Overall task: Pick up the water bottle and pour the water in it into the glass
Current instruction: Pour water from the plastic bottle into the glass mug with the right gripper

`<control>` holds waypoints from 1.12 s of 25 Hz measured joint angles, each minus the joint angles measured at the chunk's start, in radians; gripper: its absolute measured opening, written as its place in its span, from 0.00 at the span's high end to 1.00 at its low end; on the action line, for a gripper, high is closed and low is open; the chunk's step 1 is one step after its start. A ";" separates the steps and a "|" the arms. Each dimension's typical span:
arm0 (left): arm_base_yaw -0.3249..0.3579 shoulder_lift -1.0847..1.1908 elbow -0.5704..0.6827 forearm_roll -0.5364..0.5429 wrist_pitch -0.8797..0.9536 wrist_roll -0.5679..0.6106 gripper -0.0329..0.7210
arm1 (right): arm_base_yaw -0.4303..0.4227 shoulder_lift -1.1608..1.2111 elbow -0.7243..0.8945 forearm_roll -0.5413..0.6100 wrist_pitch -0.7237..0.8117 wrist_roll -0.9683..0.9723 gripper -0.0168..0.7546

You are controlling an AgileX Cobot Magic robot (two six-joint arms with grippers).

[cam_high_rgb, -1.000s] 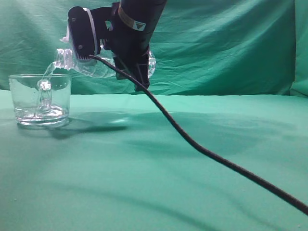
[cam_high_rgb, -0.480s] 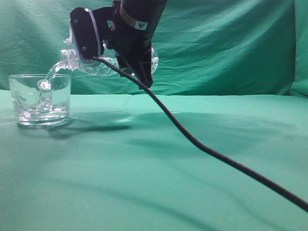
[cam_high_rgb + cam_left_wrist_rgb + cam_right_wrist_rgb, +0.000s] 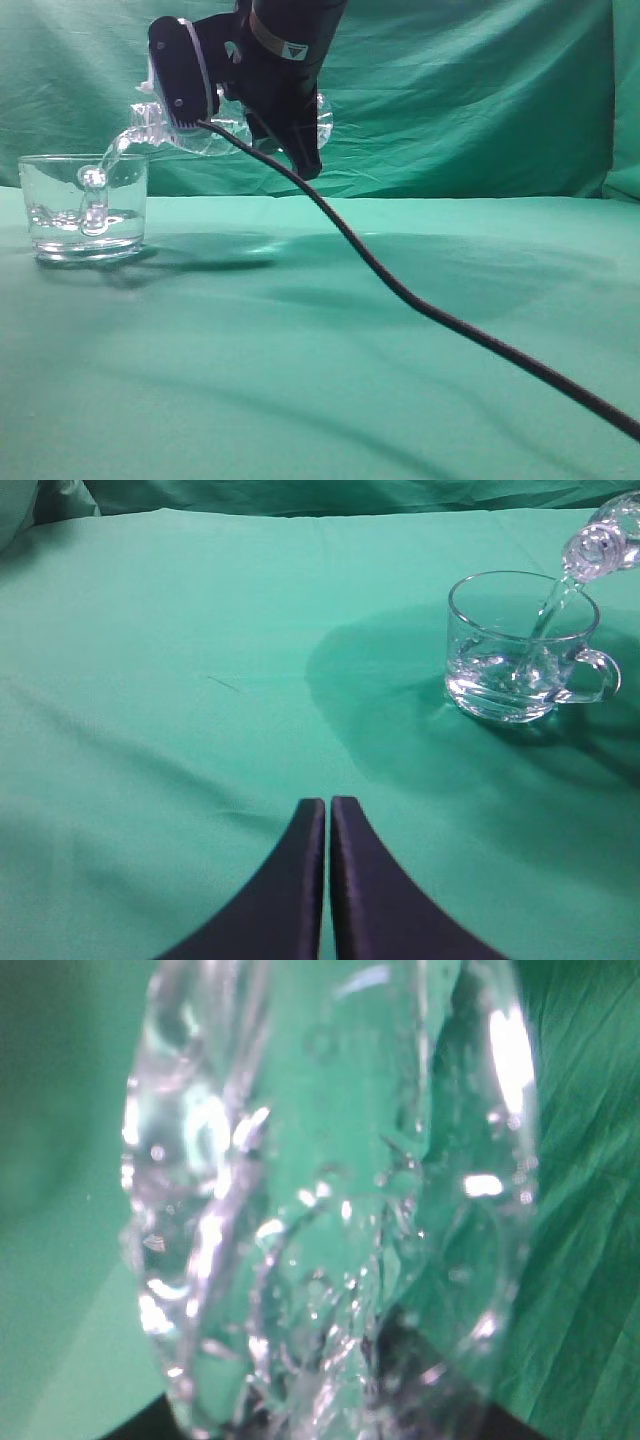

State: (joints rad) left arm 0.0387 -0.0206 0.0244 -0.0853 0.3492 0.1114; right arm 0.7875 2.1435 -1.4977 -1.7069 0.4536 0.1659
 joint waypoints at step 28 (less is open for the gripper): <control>0.000 0.000 0.000 0.000 0.000 0.000 0.96 | -0.011 -0.309 0.085 0.459 -0.095 0.782 0.70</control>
State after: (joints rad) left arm 0.0387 -0.0206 0.0244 -0.0853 0.3492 0.1114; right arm 0.7760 1.8346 -1.4129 -1.2480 0.3585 0.9480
